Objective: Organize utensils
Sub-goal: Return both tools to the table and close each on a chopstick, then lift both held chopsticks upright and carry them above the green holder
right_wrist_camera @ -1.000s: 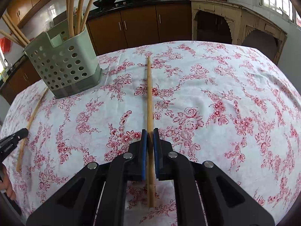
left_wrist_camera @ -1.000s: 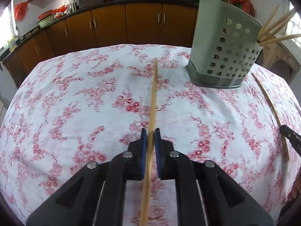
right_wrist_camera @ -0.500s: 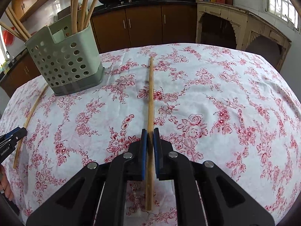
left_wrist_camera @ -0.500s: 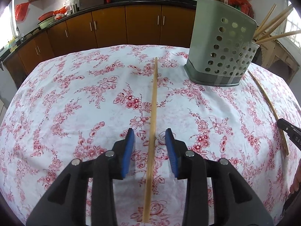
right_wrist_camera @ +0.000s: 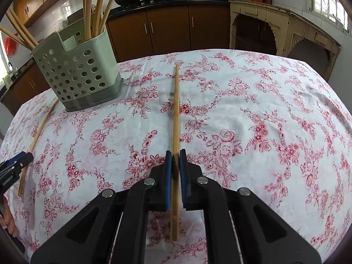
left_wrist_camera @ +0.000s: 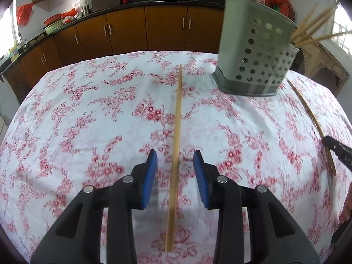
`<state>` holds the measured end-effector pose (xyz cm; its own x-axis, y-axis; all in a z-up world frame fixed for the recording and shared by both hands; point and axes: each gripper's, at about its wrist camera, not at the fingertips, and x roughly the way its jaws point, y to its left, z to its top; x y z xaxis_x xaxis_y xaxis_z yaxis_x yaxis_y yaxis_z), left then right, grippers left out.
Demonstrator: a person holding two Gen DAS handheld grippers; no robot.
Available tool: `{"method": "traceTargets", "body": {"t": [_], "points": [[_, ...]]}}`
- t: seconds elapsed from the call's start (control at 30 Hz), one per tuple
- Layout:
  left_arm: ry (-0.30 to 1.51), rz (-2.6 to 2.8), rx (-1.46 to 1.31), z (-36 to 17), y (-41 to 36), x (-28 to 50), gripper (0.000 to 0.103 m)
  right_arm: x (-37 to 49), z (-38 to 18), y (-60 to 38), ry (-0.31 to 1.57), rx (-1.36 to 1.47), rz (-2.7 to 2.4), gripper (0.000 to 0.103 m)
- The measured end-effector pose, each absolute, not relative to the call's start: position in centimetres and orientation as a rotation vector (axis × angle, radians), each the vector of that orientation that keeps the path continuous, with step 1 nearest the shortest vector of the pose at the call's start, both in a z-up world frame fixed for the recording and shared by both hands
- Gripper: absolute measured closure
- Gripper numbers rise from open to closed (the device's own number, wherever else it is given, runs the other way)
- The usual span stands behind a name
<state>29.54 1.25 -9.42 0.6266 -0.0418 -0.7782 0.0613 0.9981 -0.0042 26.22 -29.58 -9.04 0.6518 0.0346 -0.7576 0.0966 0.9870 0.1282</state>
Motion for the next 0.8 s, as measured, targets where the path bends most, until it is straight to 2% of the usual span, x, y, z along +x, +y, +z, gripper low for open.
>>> {"method": "traceTargets", "body": {"t": [0.03,0.1,0.13,0.37,0.8], "points": [[0.891,-0.06,0.027,-9.4,1.1,29.3,0.075,26.2,-9.0,-29.6,0.861,0.165,-0.033,0.095],[0.89,-0.07,0.022,-9.4,1.0,29.0,0.092,26.2,-9.1,-29.8,0.86,0.178,-0.027,0.095],[0.89,-0.074,0.018,-9.4,1.0,28.9,0.095,26.1,-9.1,-29.8,0.859,0.181,-0.025,0.095],[0.901,-0.091,0.026,-8.6,1.4,28.3,0.095,24.5,-7.6,-30.2,0.794,0.196,-0.008,0.096],[0.676,-0.12,0.048,-0.5,2.4,25.0,0.095,21.3,-1.3,-31.2,0.555,0.14,-0.025,0.096]]}}
